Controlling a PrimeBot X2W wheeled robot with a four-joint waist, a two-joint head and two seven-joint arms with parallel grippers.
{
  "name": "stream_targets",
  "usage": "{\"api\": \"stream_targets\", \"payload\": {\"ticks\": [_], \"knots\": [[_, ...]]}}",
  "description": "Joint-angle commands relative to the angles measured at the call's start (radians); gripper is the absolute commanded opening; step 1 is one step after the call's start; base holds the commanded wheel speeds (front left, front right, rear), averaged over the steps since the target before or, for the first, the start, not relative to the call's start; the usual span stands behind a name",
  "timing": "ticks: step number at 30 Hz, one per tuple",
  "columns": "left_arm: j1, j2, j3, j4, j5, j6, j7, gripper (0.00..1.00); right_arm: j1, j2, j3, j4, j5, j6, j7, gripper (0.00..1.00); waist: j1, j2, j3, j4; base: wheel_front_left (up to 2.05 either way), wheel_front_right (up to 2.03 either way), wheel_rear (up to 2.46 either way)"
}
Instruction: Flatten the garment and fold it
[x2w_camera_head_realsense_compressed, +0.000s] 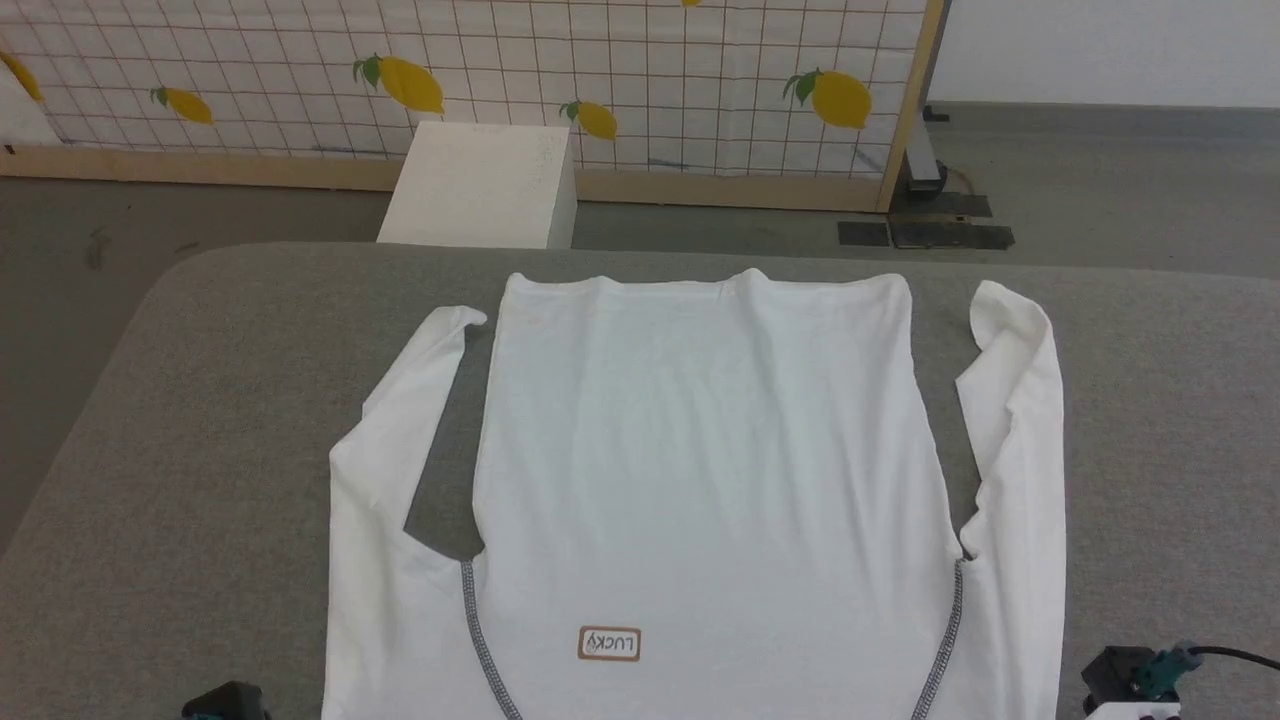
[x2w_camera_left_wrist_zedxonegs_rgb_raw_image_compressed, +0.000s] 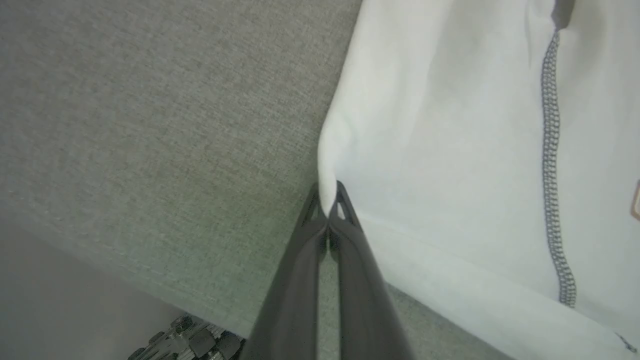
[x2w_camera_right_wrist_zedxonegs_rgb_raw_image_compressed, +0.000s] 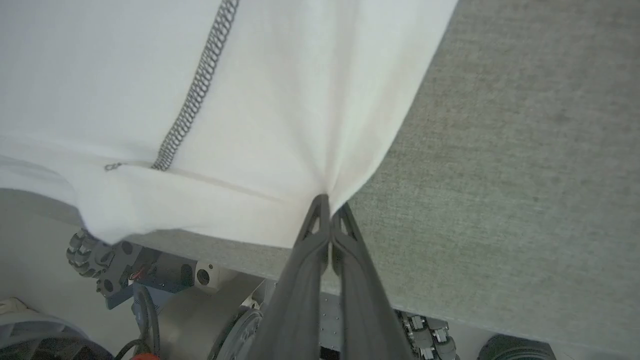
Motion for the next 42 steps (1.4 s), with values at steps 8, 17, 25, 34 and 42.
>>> {"api": "stream_targets", "payload": {"ticks": [8,17,25,34,42], "knots": [[-0.010,0.027,0.013,0.008,-0.019,-0.009,0.009,1.00,-0.023,-0.034,-0.012,0.025,0.009,-0.002,-0.069,1.00,0.0001,0.0000,-0.012,-0.004,0.00,0.00,0.00],[-0.022,0.075,0.112,-0.179,0.007,-0.003,-0.133,1.00,-0.105,0.013,-0.233,-0.111,0.062,-0.002,-0.186,1.00,0.0001,0.0000,-0.010,-0.017,0.00,0.00,0.00],[-0.152,0.061,0.101,-0.204,0.093,-0.153,-0.473,1.00,-0.384,0.006,-0.304,-0.027,0.000,-0.002,-0.301,1.00,0.0001,0.0000,0.081,-0.032,0.00,0.00,0.00],[-0.273,0.015,0.115,-0.243,0.263,-0.210,-0.565,1.00,-0.719,-0.064,-0.225,0.201,-0.104,-0.002,-0.303,1.00,0.0001,0.0000,0.251,-0.018,0.00,0.00,0.00],[-0.313,-0.086,0.174,-0.278,0.336,-0.269,-0.566,1.00,-0.972,-0.124,-0.133,0.382,-0.205,-0.002,-0.263,1.00,0.0001,0.0000,0.398,0.027,0.00,0.00,0.00]]}}
